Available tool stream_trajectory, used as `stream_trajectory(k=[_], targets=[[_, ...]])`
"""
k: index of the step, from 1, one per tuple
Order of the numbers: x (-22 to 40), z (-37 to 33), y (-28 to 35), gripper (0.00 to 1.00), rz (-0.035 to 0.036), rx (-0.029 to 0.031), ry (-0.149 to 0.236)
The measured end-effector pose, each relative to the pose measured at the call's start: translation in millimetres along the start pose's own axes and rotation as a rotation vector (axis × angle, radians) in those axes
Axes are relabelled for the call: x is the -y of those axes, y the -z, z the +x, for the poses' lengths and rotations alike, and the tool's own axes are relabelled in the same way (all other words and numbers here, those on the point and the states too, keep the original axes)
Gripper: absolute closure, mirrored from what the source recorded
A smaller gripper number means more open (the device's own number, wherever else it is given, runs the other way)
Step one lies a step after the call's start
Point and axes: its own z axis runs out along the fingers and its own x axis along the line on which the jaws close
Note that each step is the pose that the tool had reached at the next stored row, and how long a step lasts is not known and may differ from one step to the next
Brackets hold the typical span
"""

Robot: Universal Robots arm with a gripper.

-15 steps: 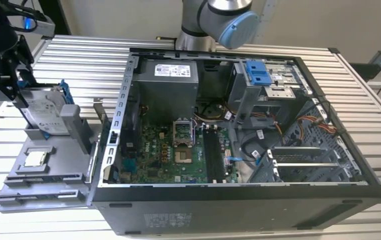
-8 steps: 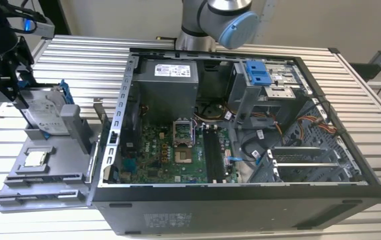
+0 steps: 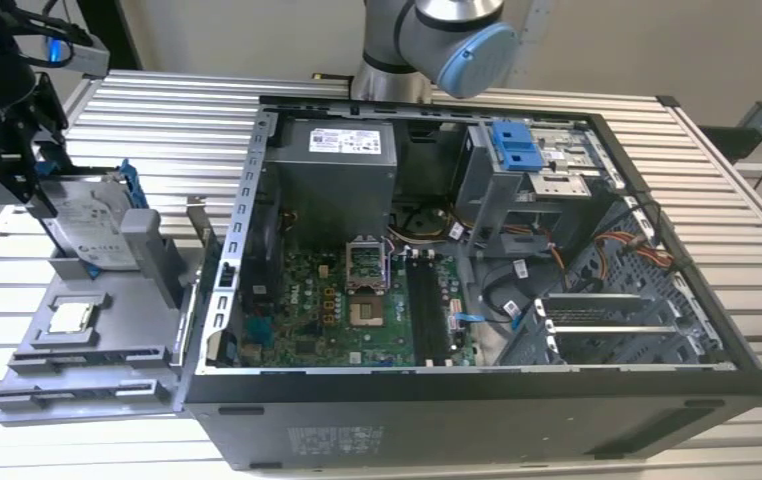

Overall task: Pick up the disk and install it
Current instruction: 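Pick up the disk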

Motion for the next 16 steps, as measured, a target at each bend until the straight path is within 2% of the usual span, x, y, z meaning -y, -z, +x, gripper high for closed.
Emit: stream_trajectory(k=[9,10,16], targets=[[0.0,0.0,0.0,0.00,0.0001,-0.0002,0.000],[0.0,0.0,0.0,1.00,0.0001,-0.0002,0.000],[0.0,0.0,0.0,1.00,0.0001,-0.0003,0.000]])
